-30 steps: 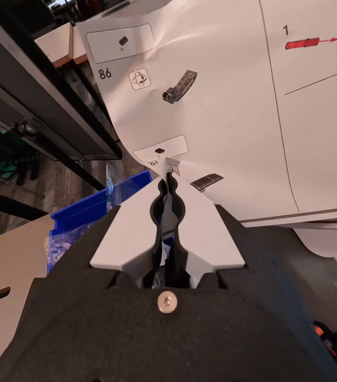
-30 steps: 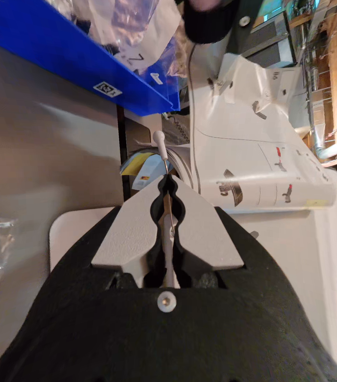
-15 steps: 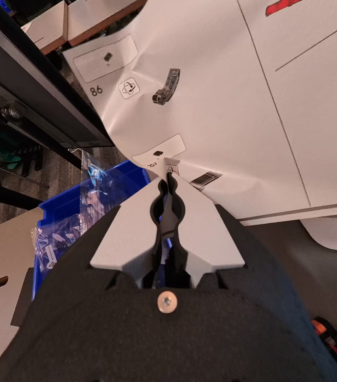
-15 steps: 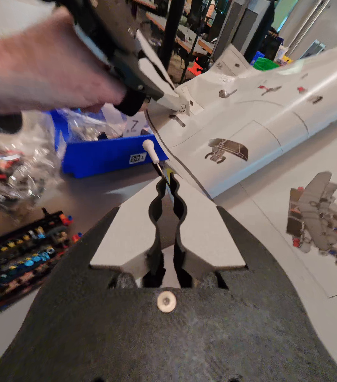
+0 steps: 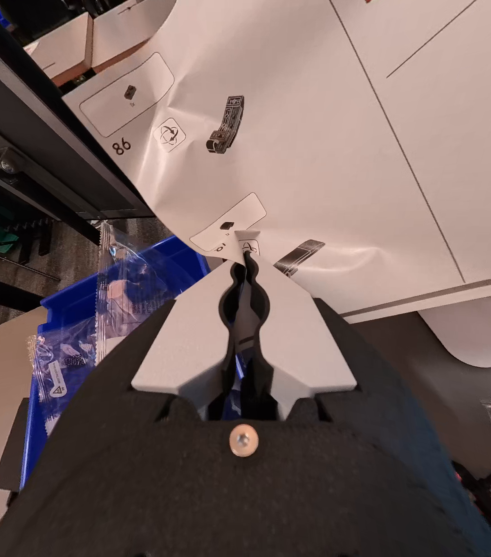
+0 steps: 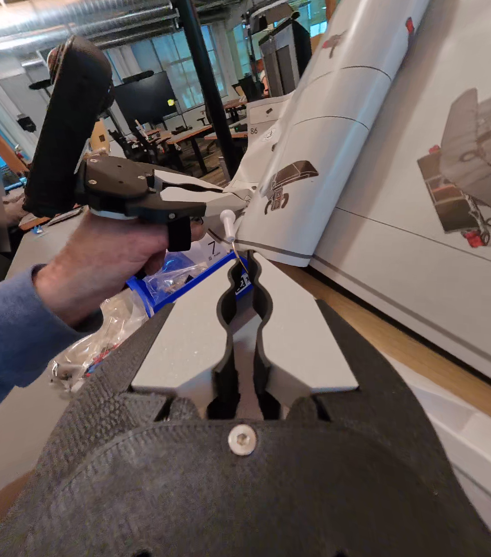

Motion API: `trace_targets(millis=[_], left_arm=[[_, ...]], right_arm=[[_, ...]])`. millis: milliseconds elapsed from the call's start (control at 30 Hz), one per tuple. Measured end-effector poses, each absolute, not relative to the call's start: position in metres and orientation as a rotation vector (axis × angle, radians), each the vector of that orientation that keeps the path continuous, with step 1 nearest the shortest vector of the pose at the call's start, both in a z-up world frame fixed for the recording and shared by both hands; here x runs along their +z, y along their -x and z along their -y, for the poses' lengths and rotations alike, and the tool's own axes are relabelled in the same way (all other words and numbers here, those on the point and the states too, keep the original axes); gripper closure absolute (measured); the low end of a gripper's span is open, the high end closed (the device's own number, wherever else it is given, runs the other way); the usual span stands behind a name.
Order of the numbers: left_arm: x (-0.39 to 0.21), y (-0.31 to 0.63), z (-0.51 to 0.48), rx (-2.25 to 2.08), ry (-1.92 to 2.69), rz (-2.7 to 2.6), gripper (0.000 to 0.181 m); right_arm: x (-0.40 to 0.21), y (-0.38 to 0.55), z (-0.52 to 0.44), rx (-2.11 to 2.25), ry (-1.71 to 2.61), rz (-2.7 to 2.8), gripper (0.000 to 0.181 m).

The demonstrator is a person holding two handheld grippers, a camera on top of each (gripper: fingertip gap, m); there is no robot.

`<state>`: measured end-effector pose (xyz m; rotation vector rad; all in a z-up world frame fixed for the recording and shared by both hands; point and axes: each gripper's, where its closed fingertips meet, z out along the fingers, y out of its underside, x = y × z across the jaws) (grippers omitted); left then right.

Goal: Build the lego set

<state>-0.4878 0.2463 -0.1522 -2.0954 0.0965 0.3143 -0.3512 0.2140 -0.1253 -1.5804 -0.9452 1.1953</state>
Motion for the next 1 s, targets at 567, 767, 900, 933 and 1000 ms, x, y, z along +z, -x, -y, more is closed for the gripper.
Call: trace_targets(millis=[567,767,900,933,1000], left_arm=[[-0.176,0.476,-0.25,0.246,2.175,-0.114,0.181],[-0.159,0.476,-0.243,0.145,2.134,-0.038,0.155],[-0.09,0.495,-0.226,0.24,1.973,0.022,0.125],[-0.069,0.499,-0.222,0.253,1.937,0.035,0.116],[-0.024,0.493,-0.219,0.296,1.859,0.003,0.109]], right_arm=[[-0.129,0.302,-0.195,0.995,1.557,1.206,0.179],[-0.088,0.231,-0.246,0.78,1.497,1.199,0.159],[-0.062,0.163,-0.313,0.613,1.568,1.102,0.141],[-0.057,0.148,-0.326,0.613,1.576,1.07,0.14],[-0.055,0.126,-0.347,0.594,1.6,1.046,0.138]])
